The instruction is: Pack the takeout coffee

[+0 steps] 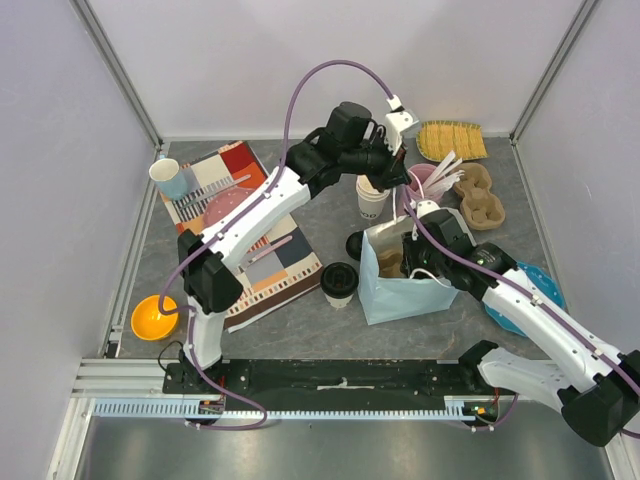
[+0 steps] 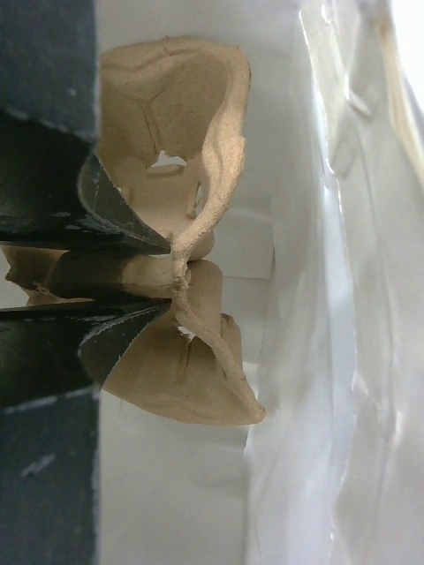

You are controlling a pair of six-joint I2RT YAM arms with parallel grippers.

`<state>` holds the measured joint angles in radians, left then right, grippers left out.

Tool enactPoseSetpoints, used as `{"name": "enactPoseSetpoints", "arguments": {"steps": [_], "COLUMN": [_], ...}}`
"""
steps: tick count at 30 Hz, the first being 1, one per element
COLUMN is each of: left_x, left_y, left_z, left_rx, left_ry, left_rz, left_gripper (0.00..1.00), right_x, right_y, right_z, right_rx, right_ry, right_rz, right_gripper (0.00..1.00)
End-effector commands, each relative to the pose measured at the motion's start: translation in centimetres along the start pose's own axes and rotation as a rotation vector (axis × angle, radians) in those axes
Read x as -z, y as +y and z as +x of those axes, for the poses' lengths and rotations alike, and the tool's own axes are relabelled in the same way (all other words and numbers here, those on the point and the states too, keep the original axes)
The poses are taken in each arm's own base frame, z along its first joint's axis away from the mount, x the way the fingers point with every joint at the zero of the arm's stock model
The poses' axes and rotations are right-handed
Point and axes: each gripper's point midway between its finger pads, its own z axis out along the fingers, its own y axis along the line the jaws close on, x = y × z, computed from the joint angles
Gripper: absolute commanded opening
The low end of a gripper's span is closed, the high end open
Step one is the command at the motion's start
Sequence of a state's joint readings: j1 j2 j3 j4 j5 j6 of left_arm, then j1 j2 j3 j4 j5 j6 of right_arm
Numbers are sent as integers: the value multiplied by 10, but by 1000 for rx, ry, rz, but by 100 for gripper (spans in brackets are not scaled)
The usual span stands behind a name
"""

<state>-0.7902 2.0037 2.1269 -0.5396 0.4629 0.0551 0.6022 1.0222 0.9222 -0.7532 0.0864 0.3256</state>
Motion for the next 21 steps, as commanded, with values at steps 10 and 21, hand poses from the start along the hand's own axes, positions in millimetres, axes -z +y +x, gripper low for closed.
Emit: {"name": "enactPoseSetpoints", "arguments": {"steps": [10, 21], "left_x": [74, 55], "left_y": [-51, -80], "left_z": [10, 70], "left_rx": [-152, -179], "left_ry": [79, 221], "left_rz": [228, 354], "left_gripper": [66, 70], "right_x": [2, 2], "right_y": [1, 1], "right_z": [-6, -8], "right_rx": [-10, -6], "right_ry": [-16, -19], "right_rz": [8, 7], "right_gripper": [31, 30]}}
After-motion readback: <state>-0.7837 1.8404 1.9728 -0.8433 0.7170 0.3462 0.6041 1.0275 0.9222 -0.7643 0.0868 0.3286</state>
